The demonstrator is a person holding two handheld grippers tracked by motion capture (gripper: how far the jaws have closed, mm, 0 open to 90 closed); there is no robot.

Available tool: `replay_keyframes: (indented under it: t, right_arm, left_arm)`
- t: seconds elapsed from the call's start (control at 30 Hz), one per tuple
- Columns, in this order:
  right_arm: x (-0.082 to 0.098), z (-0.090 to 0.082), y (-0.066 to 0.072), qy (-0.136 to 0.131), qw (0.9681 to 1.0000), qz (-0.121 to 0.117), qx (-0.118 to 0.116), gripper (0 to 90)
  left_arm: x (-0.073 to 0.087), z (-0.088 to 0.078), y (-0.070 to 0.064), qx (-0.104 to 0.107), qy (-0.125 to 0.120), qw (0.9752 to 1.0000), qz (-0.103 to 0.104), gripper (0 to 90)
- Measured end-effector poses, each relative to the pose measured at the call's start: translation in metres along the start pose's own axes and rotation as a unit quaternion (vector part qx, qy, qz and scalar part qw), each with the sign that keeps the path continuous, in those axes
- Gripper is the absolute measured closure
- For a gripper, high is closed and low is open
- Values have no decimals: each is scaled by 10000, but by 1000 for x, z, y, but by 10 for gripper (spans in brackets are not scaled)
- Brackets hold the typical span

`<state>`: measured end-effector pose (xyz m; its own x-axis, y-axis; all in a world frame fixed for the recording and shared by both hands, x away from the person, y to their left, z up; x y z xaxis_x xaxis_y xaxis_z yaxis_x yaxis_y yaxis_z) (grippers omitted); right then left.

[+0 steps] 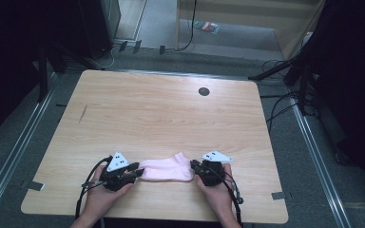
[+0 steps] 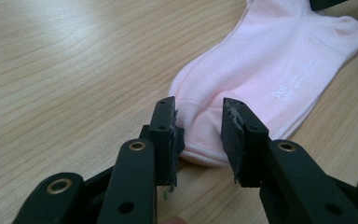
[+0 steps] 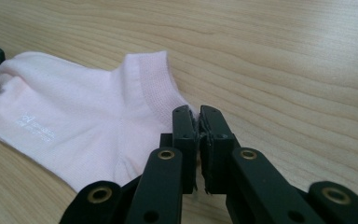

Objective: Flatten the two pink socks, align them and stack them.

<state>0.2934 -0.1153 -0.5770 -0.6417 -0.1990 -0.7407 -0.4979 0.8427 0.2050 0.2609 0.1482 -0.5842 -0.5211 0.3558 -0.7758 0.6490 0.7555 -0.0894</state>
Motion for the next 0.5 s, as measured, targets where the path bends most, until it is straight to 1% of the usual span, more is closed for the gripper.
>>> replay_keyframes:
  t: [0.03, 0.07, 0.1, 0.13, 0.17, 0.27, 0.3, 0.33, 0.37, 0.43, 0.5]
  right_arm:
    - [0, -1, 0, -31, 10000, -12, -28, 835]
    - [-1, -1, 0, -71, 10000, -28, -64, 771]
    - [-1, -3, 0, -102, 9999, -32, -120, 713]
    - [-3, -5, -1, -180, 9997, -40, -180, 647]
    - [-4, -8, -3, -244, 9995, -20, -203, 587]
    - [-7, -15, -9, -415, 9990, -9, -144, 474]
    - [-8, -17, -13, -474, 9988, -7, -129, 427]
    - [-9, -19, -17, -509, 9986, 10, -109, 373]
    - [-10, -21, -21, -573, 9983, -29, -90, 326]
    - [-11, -24, -27, -607, 9982, -13, 11, 288]
    - [-12, -29, -34, -674, 9977, 56, 59, 249]
  left_arm:
    - [0, 0, 1, 97, -19, 9999, -49, 652]
    - [0, 0, 2, 173, -21, 9998, -112, 634]
    - [0, -1, 4, 309, -70, 9992, -258, 618]
    - [0, -1, 5, 371, -117, 9986, -359, 582]
    - [-1, -2, 6, 398, -173, 9983, -383, 535]
    - [-3, -7, 7, 574, -461, 9963, -449, 451]
    - [-4, -10, 8, 602, -549, 9957, -452, 409]
    - [-6, -11, 8, 629, -629, 9948, -499, 376]
    - [-7, -13, 9, 642, -693, 9942, -521, 333]
    - [-9, -19, 11, 642, -863, 9925, -580, 279]
    - [-11, -22, 14, 526, -945, 9924, -584, 224]
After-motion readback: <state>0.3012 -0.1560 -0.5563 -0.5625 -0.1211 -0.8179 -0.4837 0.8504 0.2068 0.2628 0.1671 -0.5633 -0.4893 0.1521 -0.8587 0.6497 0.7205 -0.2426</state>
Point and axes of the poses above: each handheld gripper's, and its own axes: z roughly forward along the jaws, x roughly out of its underside, y roughly to its left, the point moved 5 cm from there along z, roughly forward along the jaws, and after that the axes turned 2 degrees about z, right-handed, at the moved point
